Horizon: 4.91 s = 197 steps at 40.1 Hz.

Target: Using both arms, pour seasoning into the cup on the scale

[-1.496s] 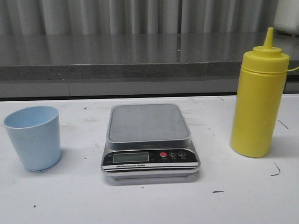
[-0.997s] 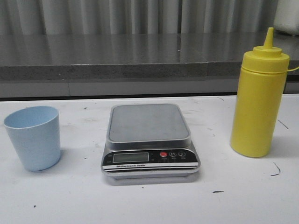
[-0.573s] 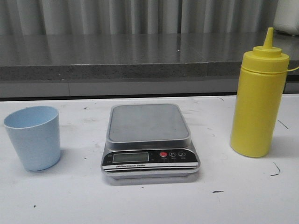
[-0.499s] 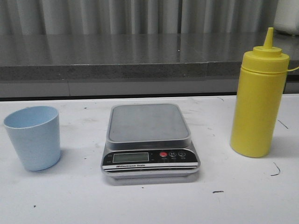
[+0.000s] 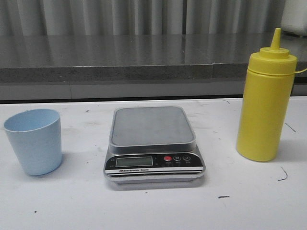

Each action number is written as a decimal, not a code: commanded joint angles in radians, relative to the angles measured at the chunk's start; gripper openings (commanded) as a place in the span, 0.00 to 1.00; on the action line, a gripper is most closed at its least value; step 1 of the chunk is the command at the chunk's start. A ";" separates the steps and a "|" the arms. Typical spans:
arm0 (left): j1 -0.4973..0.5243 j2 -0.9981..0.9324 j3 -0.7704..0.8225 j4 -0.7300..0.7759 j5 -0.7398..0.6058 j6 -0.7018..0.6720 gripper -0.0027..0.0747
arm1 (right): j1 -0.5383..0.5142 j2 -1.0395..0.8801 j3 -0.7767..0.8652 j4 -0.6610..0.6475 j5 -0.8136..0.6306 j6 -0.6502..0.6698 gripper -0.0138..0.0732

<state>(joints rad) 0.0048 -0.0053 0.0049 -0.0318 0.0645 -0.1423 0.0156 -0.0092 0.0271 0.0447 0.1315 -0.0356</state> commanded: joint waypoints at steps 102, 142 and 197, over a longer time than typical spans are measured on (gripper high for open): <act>-0.489 1.442 -1.063 0.080 0.620 0.006 0.79 | -0.001 0.348 -0.639 0.041 0.177 0.000 0.86; -0.490 1.636 -1.143 0.109 0.704 0.008 0.01 | -0.001 0.348 -0.638 0.041 0.177 0.000 0.86; -0.747 2.044 -1.930 0.056 1.048 0.085 0.32 | -0.001 0.348 -0.620 0.041 0.158 0.000 0.86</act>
<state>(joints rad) -0.7365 2.1011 -1.8883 0.0368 1.1249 -0.0544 0.0156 0.3247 -0.5669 0.0810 0.3761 -0.0356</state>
